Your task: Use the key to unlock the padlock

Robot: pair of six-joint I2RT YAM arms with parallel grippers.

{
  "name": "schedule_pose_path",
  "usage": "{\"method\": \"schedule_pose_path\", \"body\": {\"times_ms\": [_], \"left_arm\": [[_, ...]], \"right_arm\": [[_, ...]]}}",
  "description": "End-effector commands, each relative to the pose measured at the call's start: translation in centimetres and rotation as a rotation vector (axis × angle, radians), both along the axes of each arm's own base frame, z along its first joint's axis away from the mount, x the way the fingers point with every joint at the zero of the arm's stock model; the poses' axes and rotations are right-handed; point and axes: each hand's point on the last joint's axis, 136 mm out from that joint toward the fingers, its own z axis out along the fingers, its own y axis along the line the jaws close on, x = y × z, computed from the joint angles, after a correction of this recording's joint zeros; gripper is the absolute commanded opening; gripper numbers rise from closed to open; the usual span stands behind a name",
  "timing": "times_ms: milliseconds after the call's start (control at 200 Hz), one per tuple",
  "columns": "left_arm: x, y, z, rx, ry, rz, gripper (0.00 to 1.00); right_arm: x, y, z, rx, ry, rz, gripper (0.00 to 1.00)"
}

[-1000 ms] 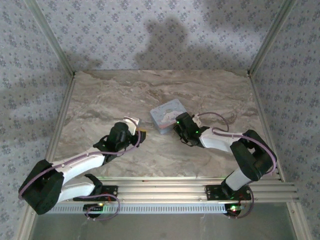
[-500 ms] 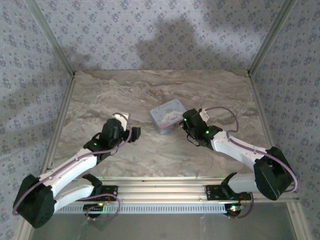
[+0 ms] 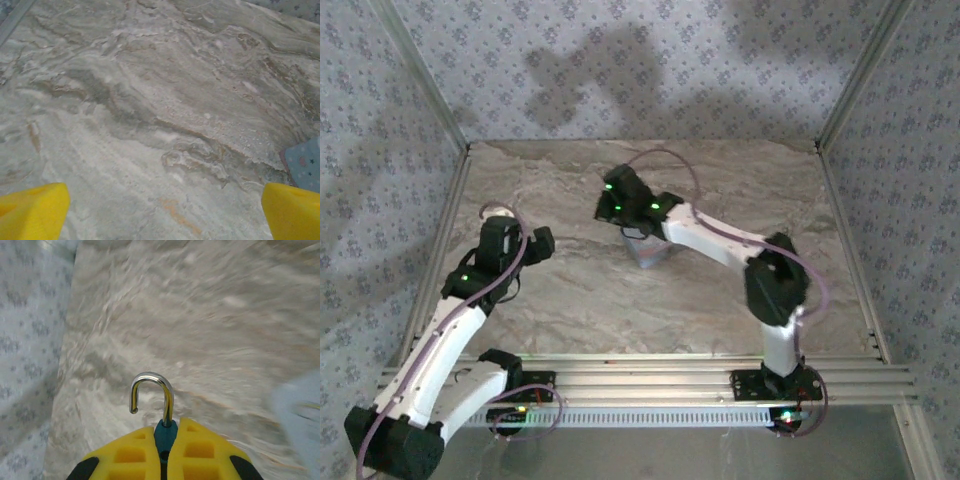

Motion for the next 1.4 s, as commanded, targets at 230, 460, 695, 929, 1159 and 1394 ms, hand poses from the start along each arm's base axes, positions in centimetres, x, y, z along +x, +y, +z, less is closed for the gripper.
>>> {"method": "schedule_pose_path", "body": {"times_ms": [230, 460, 695, 929, 1159, 1394], "left_arm": [[-4.7, 3.5, 0.3, 0.044, -0.009, 0.095, 0.98], [-5.1, 3.7, -0.4, 0.05, -0.003, 0.094, 0.98], [-4.7, 3.2, -1.1, 0.039, 0.008, 0.074, 0.98], [-4.0, 0.6, -0.7, -0.046, -0.051, -0.05, 0.98], [-2.1, -1.8, -0.6, -0.137, -0.14, -0.13, 0.98], [-0.1, -1.7, -1.2, -0.073, -0.209, -0.139, 0.98]], "right_arm": [[-0.1, 12.2, -6.1, 0.037, 0.082, 0.284, 0.02], [0.3, 14.2, -9.6, 0.085, 0.124, 0.283, 0.11], [-0.6, 13.8, -9.1, 0.058, 0.142, 0.302, 0.51], [-0.8, 10.3, -2.3, -0.041, 0.013, 0.332, 0.69], [-1.1, 1.0, 4.5, -0.22, -0.178, 0.244, 0.89], [-2.1, -13.9, 5.5, -0.435, -0.254, 0.003, 1.0]]}}
